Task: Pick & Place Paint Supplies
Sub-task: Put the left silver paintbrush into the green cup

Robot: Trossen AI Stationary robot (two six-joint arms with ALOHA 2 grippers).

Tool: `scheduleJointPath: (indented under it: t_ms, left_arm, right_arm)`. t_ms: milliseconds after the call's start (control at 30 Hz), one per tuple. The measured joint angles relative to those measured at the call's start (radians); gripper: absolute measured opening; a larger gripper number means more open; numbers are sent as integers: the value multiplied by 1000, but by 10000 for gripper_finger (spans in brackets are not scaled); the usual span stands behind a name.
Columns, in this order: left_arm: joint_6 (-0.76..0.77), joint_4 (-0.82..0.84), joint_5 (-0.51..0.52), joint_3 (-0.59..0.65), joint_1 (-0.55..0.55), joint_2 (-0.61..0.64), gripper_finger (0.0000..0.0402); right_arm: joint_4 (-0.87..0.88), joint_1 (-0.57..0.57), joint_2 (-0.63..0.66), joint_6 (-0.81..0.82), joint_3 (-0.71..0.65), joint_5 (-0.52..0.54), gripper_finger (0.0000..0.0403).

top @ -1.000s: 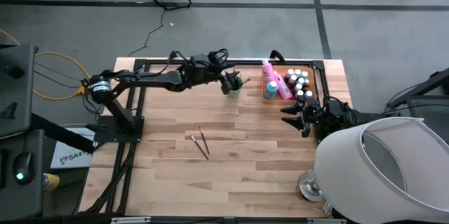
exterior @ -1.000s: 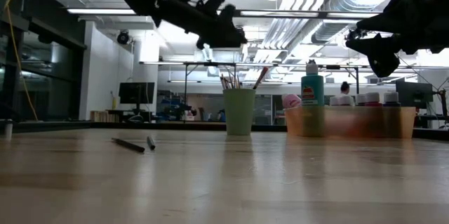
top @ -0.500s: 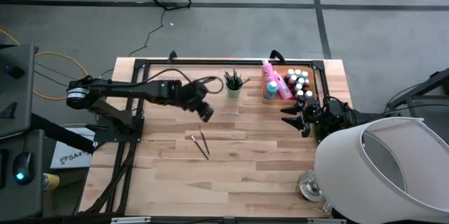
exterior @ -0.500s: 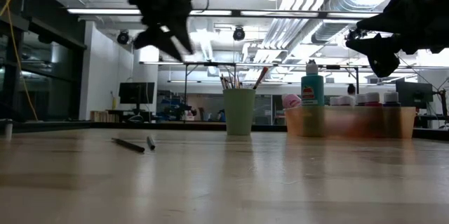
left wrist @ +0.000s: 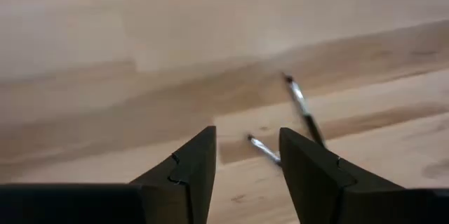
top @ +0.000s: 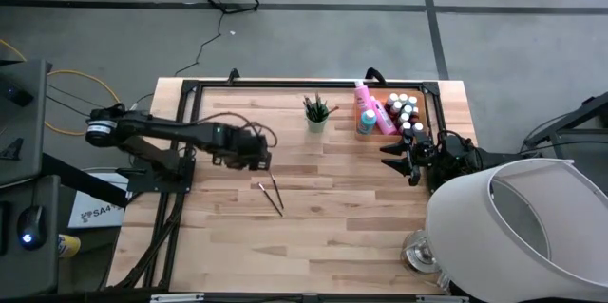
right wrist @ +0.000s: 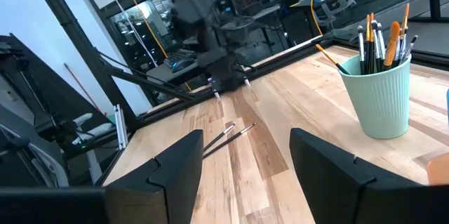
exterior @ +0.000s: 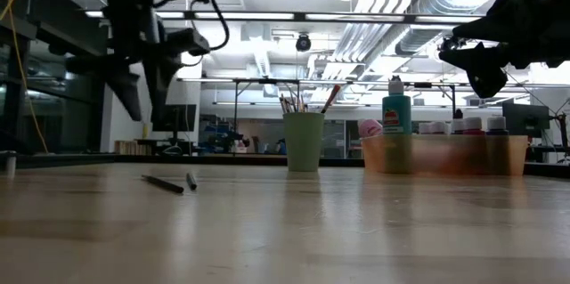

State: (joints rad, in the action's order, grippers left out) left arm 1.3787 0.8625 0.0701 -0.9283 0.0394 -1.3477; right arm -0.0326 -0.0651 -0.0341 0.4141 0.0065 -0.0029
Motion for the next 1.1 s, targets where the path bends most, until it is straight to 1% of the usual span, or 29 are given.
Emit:
scheduleJointPath:
  t_ms: [167, 267, 333, 433, 500, 633, 833, 967, 1100]
  left_arm:
    - [178, -83, 54, 73, -97, -1, 152]
    - [261, -137, 100, 110, -134, -1, 152]
    - [329, -155, 129, 127, -152, -1, 152]
    - [441, -177, 137, 138, -166, -2, 152]
    - [484, -206, 141, 140, -167, -9, 152]
    - [544, -274, 141, 140, -166, -34, 152]
    - [614, -344, 93, 138, -166, -100, 152]
    - [652, -327, 66, 100, -166, -149, 152]
    - [710, -253, 61, 47, -166, -177, 152]
  right_arm:
    - [0, 0, 0, 0, 0, 0, 207]
    - [0, 0, 0, 0, 0, 0, 207]
    - [0, 0, 0, 0, 0, 0, 207]
    - [0, 0, 0, 0, 0, 0, 207]
    - [0, 0, 0, 0, 0, 0, 207]
    - [0, 0, 0, 0, 0, 0, 207]
    - [0, 0, 0, 0, 0, 0, 207]
    - [0, 0, 0, 0, 0, 0, 207]
    - [0, 0, 0, 0, 0, 0, 207]
